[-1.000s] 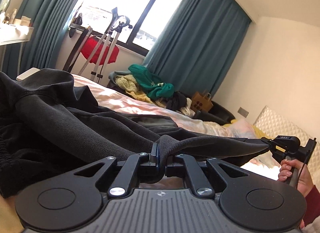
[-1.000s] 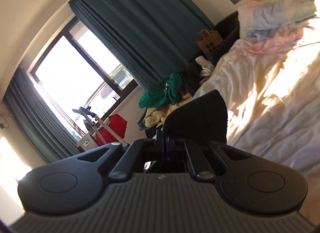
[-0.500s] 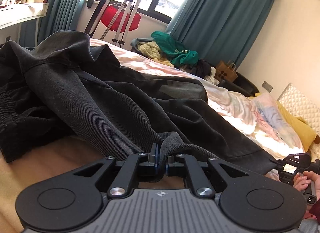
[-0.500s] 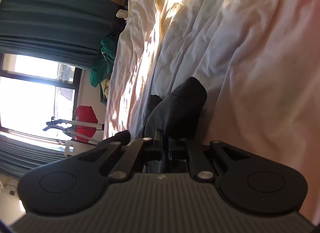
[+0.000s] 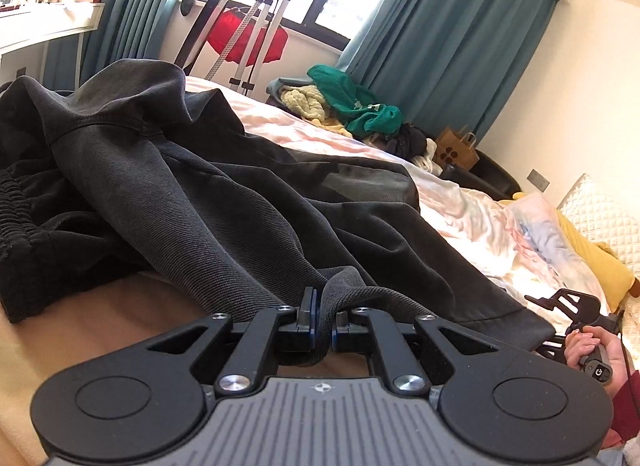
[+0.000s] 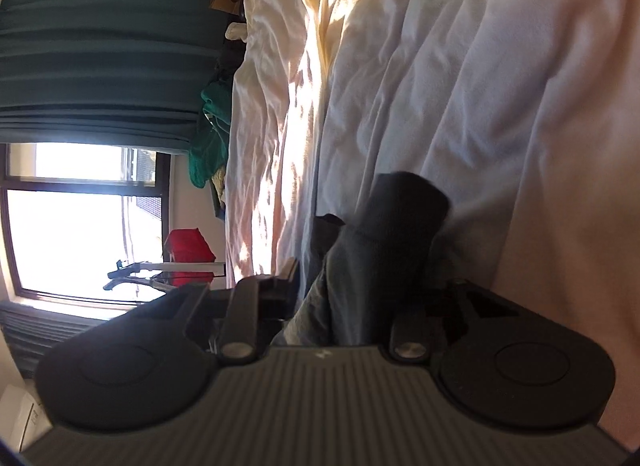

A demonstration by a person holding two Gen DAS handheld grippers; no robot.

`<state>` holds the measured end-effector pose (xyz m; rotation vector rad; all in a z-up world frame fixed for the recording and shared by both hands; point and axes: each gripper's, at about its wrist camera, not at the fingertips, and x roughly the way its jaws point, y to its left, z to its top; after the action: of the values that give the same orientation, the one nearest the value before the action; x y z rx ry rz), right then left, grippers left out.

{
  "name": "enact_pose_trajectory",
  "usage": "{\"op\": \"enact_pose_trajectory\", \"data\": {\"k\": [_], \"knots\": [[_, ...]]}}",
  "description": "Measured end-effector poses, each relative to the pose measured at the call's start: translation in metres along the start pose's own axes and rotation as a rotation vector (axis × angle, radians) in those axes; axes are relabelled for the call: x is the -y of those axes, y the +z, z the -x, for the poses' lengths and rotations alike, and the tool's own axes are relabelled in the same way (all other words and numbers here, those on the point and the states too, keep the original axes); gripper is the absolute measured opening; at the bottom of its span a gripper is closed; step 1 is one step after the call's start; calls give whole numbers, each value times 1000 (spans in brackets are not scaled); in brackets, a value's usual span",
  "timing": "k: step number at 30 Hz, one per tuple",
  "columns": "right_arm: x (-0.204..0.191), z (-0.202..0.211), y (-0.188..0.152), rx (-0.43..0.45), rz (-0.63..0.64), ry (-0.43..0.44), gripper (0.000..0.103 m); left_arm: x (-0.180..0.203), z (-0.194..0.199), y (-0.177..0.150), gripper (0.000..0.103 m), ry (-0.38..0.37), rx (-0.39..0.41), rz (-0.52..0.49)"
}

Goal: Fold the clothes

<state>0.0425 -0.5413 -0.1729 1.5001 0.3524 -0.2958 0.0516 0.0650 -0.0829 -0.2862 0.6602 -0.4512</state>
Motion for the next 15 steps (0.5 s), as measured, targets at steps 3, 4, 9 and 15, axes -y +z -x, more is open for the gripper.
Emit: {"op": "enact_pose_trajectory", "data": {"k": [3, 4, 9, 15], "knots": [[-12, -3, 8, 24, 91, 85, 12, 2, -1, -1, 7, -19, 4, -7], [-21, 1, 9, 47, 149, 136, 11, 4, -1, -1, 7, -25, 11, -14], [-67, 37, 5, 182, 446, 412, 8, 9, 1, 0, 6, -47, 38, -34], [-36, 35, 13, 119, 320, 77, 9, 10, -5, -2, 6, -9, -20, -54]]}}
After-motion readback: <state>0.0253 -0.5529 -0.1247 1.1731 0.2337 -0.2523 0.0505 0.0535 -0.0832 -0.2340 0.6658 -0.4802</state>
